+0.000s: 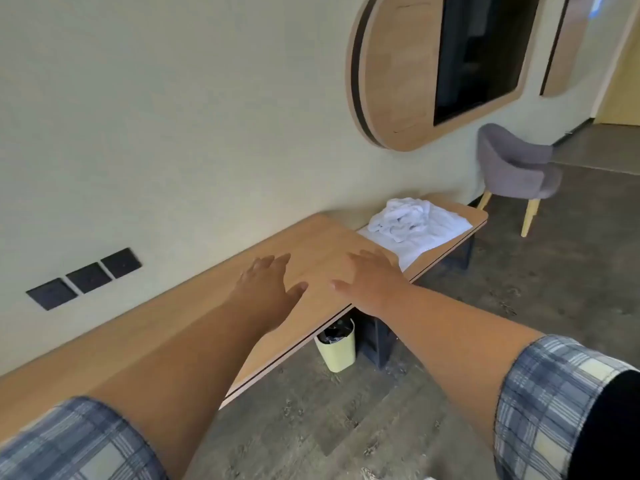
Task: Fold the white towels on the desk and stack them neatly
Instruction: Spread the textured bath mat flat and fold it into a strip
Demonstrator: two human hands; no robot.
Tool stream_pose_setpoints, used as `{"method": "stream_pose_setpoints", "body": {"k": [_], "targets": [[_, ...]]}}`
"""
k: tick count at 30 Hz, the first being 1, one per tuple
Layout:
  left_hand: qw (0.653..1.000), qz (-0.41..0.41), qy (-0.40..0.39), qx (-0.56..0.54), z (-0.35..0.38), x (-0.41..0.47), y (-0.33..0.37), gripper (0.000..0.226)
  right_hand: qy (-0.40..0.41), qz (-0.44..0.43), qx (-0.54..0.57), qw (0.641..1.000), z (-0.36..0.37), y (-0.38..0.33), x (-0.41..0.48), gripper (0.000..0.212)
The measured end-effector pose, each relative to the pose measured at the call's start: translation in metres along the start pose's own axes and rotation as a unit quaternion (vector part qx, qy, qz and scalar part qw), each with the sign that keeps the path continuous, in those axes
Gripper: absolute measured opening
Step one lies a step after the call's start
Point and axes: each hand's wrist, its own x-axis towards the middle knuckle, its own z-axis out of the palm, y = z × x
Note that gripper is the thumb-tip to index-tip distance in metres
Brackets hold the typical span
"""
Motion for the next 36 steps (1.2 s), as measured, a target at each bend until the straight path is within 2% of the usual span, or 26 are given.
{"method": "stream_pose_setpoints", "body": {"k": [3, 10, 16, 19, 26, 30, 36], "targets": [[0.999, 0.031, -0.024, -0.004, 0.024, 0.034, 0.04, 0.073, 0.012, 0.033, -0.011, 0.999, -0.004, 0.05, 0.01, 0.083], [0.995, 0.071, -0.074, -0.013, 0.097, 0.135, 0.152, 0.072, -0.002, 0.122, 0.058, 0.991, -0.021, 0.197, 0.057, 0.076], [0.994, 0.044, -0.098, -0.034, 0.153, 0.228, 0.238, 0.072, -0.028, 0.128, 0.052, 0.99, -0.065, 0.309, 0.119, 0.073], [0.992, 0.005, -0.089, -0.087, 0.169, 0.265, 0.264, 0.071, -0.044, 0.113, 0.03, 0.992, -0.079, 0.348, 0.154, 0.072], [0.988, -0.059, -0.096, -0.108, 0.19, 0.337, 0.261, 0.07, -0.079, 0.09, -0.002, 0.993, -0.078, 0.386, 0.248, 0.077], [0.985, -0.078, -0.092, -0.123, 0.2, 0.392, 0.24, 0.069, -0.123, 0.026, -0.09, 0.988, -0.059, 0.399, 0.312, 0.079], [0.989, -0.062, -0.085, -0.103, 0.212, 0.509, 0.204, 0.071, -0.125, 0.031, -0.09, 0.988, -0.055, 0.409, 0.428, 0.082]]}}
